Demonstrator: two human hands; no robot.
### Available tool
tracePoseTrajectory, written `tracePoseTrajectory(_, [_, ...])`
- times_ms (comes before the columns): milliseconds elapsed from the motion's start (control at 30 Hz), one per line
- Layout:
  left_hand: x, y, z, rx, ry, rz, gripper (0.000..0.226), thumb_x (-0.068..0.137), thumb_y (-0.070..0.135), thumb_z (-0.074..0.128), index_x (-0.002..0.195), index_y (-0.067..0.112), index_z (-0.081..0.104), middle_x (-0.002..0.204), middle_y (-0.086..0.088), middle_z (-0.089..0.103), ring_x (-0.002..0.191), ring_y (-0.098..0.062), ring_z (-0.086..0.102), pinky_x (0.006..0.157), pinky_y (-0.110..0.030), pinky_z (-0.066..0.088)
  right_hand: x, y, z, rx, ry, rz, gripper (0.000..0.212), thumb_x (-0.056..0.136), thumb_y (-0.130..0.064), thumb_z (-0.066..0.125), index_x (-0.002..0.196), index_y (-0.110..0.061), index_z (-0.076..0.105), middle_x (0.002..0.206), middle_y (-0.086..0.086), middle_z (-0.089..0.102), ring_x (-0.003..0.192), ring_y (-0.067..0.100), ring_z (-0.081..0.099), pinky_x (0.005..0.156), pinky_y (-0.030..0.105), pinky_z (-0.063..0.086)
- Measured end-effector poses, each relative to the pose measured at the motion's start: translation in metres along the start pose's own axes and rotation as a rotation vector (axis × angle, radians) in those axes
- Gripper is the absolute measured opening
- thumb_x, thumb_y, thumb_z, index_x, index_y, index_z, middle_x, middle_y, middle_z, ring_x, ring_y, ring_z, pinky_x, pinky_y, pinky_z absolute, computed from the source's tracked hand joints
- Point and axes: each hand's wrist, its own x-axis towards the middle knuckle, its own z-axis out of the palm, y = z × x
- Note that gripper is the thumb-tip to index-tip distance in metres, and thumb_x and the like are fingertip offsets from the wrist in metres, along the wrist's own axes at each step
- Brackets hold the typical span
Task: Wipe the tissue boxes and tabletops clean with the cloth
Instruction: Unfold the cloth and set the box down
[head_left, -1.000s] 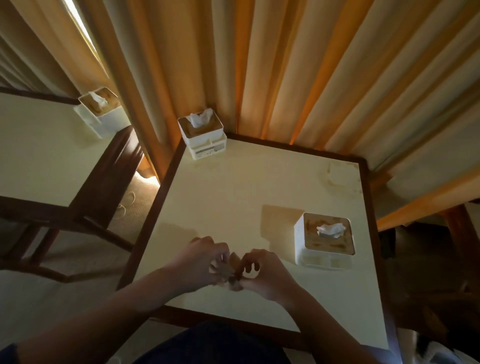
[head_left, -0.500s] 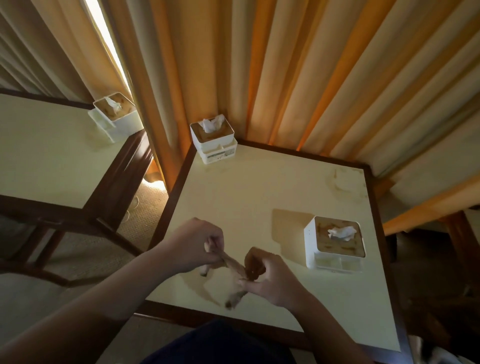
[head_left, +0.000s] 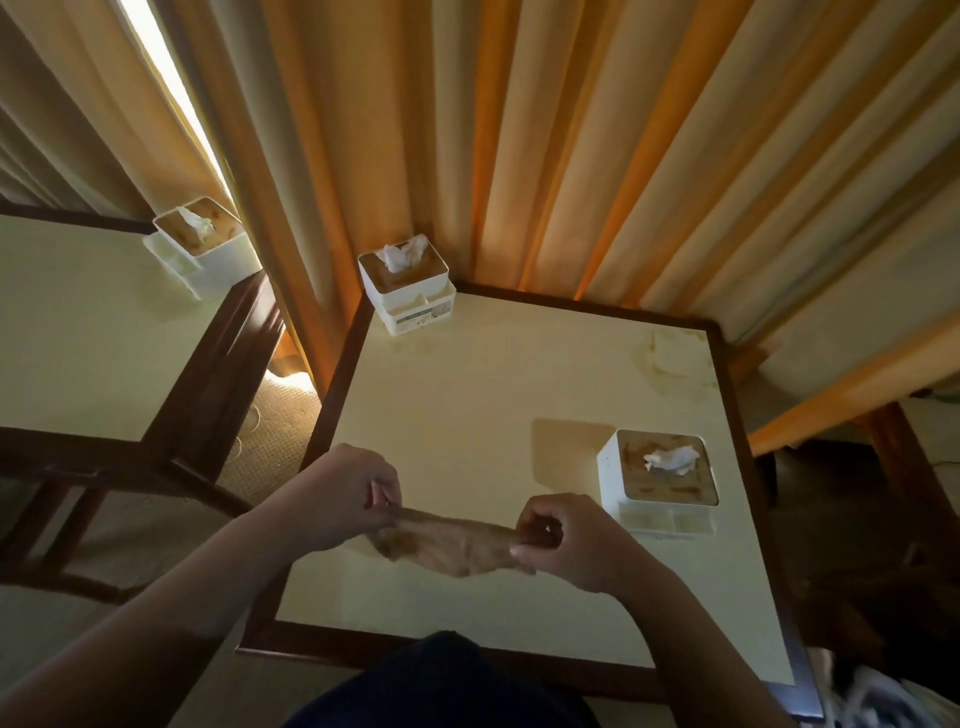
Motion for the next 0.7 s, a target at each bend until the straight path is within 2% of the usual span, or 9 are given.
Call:
tracePoseTrajectory(133, [0.017, -0.008, -0.004, 0.05, 0.01, -0.01, 0.014, 0.08, 0.036, 0.088, 0.08, 0.041, 0.075, 0.078, 0.022, 0.068, 0.074, 0.002, 0.065, 0.067, -0.018, 0.053, 0.01, 0.012, -0.018, -0.157, -0.086, 0.068, 0.012, 0.087, -0.026, 0.083, 0.095, -0.02, 0.077, 0.086, -0.015, 0.066, 0.072, -0.013, 0.057, 0.065, 0.009, 0.041])
tracePoseTrajectory(200, [0.028, -0.011, -0.008, 0.08, 0.073, -0.014, 0.015, 0.079, 0.038, 0.088, 0.076, 0.042, 0.074, 0.075, 0.024, 0.068, 0.072, 0.002, 0.064, 0.066, -0.021, 0.052, 0.022, 0.016, -0.028, -0.196, -0.012, 0.107, 0.015, 0.084, -0.032, 0.087, 0.093, -0.023, 0.078, 0.092, -0.014, 0.07, 0.075, -0.005, 0.061, 0.068, 0.012, 0.041])
tracePoseTrajectory(267, [0.04, -0.013, -0.013, 0.102, 0.178, -0.006, 0.015, 0.082, 0.039, 0.086, 0.078, 0.042, 0.072, 0.077, 0.025, 0.067, 0.075, 0.004, 0.064, 0.066, -0.021, 0.05, 0.033, 0.016, -0.039, -0.252, 0.117, 0.149, 0.017, 0.083, -0.038, 0.087, 0.091, -0.026, 0.077, 0.092, -0.012, 0.07, 0.081, 0.002, 0.062, 0.073, 0.026, 0.049])
tracePoseTrajectory(300, [0.045, -0.014, -0.016, 0.107, 0.244, 0.002, 0.013, 0.085, 0.037, 0.084, 0.081, 0.041, 0.072, 0.08, 0.025, 0.067, 0.077, 0.003, 0.064, 0.067, -0.022, 0.05, 0.039, 0.014, -0.045, -0.268, 0.193, 0.158, 0.016, 0.084, -0.038, 0.086, 0.09, -0.027, 0.076, 0.089, -0.013, 0.07, 0.081, 0.003, 0.063, 0.072, 0.028, 0.051])
tracePoseTrajectory(400, [0.057, -0.013, -0.027, 0.096, 0.486, 0.096, 0.008, 0.09, 0.026, 0.08, 0.093, 0.032, 0.076, 0.088, 0.02, 0.069, 0.08, 0.002, 0.062, 0.07, -0.027, 0.055, 0.048, 0.004, -0.059, -0.212, 0.503, 0.113, 0.013, 0.088, -0.031, 0.082, 0.087, -0.026, 0.07, 0.083, -0.015, 0.07, 0.07, 0.0, 0.061, 0.062, 0.023, 0.046])
tracePoseTrajectory(467, [0.059, -0.008, -0.033, 0.12, 0.628, 0.197, 0.011, 0.089, 0.02, 0.08, 0.098, 0.024, 0.078, 0.092, 0.015, 0.071, 0.075, 0.008, 0.056, 0.072, -0.021, 0.051, 0.051, 0.002, -0.06, -0.224, 0.696, 0.041, 0.013, 0.09, -0.025, 0.08, 0.09, -0.024, 0.066, 0.082, -0.017, 0.067, 0.064, 0.005, 0.059, 0.061, 0.025, 0.044])
tracePoseTrajectory(533, [0.058, -0.006, -0.034, 0.173, 0.714, 0.289, 0.014, 0.088, 0.016, 0.08, 0.101, 0.019, 0.08, 0.096, 0.009, 0.075, 0.078, 0.009, 0.054, 0.084, -0.023, 0.049, 0.05, 0.002, -0.055, -0.217, 0.805, 0.004, 0.012, 0.092, -0.023, 0.078, 0.093, -0.024, 0.067, 0.08, -0.017, 0.064, 0.063, 0.008, 0.061, 0.06, 0.027, 0.047])
tracePoseTrajectory(600, [0.056, -0.011, -0.027, 0.191, 0.716, 0.351, 0.016, 0.085, 0.012, 0.082, 0.1, 0.016, 0.081, 0.098, 0.006, 0.077, 0.086, 0.0, 0.063, 0.091, -0.032, 0.052, 0.047, 0.009, -0.043, -0.211, 0.86, 0.006, 0.008, 0.093, -0.023, 0.077, 0.096, -0.025, 0.069, 0.084, -0.014, 0.068, 0.07, 0.008, 0.063, 0.061, 0.027, 0.05])
tracePoseTrajectory(700, [0.056, -0.032, 0.0, 0.165, 0.57, 0.337, 0.021, 0.082, 0.007, 0.084, 0.099, 0.018, 0.081, 0.096, 0.007, 0.076, 0.086, -0.007, 0.07, 0.085, -0.034, 0.058, 0.041, 0.034, -0.014, -0.244, 0.862, 0.065, 0.006, 0.092, -0.022, 0.077, 0.095, -0.026, 0.073, 0.087, -0.011, 0.072, 0.079, 0.011, 0.062, 0.065, 0.026, 0.043])
